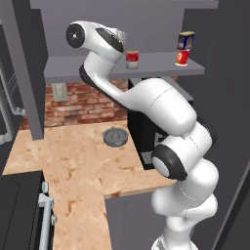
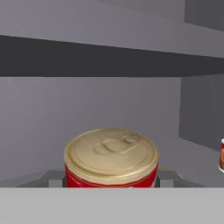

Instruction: Stack two cans on top of the other two cans in the cabinet.

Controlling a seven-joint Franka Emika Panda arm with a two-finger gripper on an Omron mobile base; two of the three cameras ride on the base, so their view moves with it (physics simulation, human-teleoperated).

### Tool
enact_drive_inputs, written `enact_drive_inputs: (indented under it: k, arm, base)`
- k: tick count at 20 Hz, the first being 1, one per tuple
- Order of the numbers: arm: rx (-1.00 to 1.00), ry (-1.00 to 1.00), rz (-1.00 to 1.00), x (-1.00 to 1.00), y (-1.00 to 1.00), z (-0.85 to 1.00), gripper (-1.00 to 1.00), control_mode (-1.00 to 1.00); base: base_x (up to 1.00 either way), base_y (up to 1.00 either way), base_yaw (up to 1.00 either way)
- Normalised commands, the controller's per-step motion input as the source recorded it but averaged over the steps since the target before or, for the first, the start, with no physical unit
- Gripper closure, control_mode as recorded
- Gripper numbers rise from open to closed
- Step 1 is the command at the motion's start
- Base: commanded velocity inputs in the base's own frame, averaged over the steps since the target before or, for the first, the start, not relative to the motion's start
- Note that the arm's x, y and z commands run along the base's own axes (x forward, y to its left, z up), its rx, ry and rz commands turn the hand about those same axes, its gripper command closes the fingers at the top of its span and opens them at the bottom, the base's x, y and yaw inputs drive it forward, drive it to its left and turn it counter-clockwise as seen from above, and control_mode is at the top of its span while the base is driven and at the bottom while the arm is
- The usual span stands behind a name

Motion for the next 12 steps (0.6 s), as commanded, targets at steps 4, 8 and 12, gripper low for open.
enact_drive_inputs:
  k: [4, 8, 12]
  arm:
    - [0.0, 0.02, -0.1, 0.0, -0.4, 0.08, 1.0, -1.0]
    - [0.01, 0.03, -0.07, -0.02, -0.4, 0.01, 1.0, -1.0]
    - [0.0, 0.0, -0.04, -0.01, -0.42, -0.06, 1.0, -1.0]
  base:
    - [0.0, 0.0, 0.0]
    - [0.0, 0.0, 0.0]
    - [0.0, 0.0, 0.0]
